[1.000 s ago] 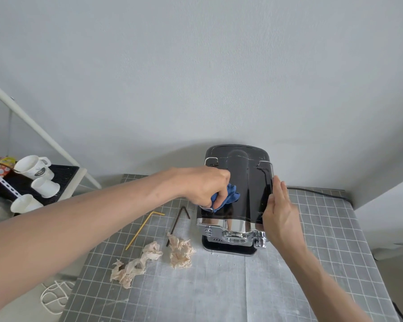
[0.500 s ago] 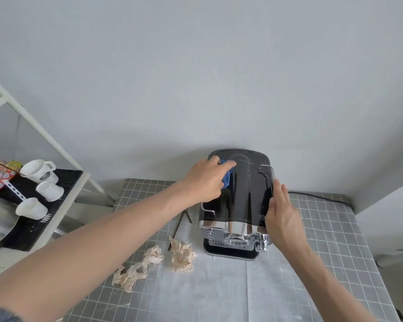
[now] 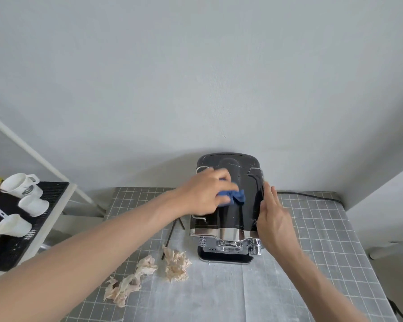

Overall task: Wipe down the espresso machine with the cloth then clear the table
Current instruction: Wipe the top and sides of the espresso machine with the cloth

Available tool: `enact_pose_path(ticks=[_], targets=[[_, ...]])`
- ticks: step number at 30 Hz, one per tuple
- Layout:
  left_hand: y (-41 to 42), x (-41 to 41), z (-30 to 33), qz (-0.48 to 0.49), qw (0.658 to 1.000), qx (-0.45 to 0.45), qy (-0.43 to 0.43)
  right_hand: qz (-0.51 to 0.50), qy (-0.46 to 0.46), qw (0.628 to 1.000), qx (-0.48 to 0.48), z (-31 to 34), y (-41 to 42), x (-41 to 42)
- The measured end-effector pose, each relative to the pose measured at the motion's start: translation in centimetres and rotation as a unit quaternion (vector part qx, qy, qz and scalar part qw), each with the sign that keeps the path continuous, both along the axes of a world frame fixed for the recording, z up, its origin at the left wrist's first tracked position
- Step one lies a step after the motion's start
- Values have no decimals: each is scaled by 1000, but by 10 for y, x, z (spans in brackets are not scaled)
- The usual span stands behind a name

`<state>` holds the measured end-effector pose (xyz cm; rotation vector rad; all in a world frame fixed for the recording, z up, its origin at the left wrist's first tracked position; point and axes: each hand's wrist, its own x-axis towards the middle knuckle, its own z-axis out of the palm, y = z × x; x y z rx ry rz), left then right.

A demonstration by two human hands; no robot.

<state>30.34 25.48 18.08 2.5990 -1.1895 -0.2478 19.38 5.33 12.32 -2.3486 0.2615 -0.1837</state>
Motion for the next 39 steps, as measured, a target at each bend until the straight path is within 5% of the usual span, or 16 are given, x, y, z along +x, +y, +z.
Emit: enact_pose_path(ticks=[7, 18, 26, 39], targets=[[-37, 56, -4, 94, 994, 25, -56, 5, 0, 1000, 11, -3, -3, -1], [6, -57, -2, -53, 998, -32, 11, 17, -17, 1000, 6, -1, -3, -1], [-18, 1, -7, 70, 996, -13, -49, 8, -1, 1000, 6, 5, -1, -3], [29, -3, 24, 140, 988, 47, -51, 30, 33, 977, -207, 18, -19, 2]])
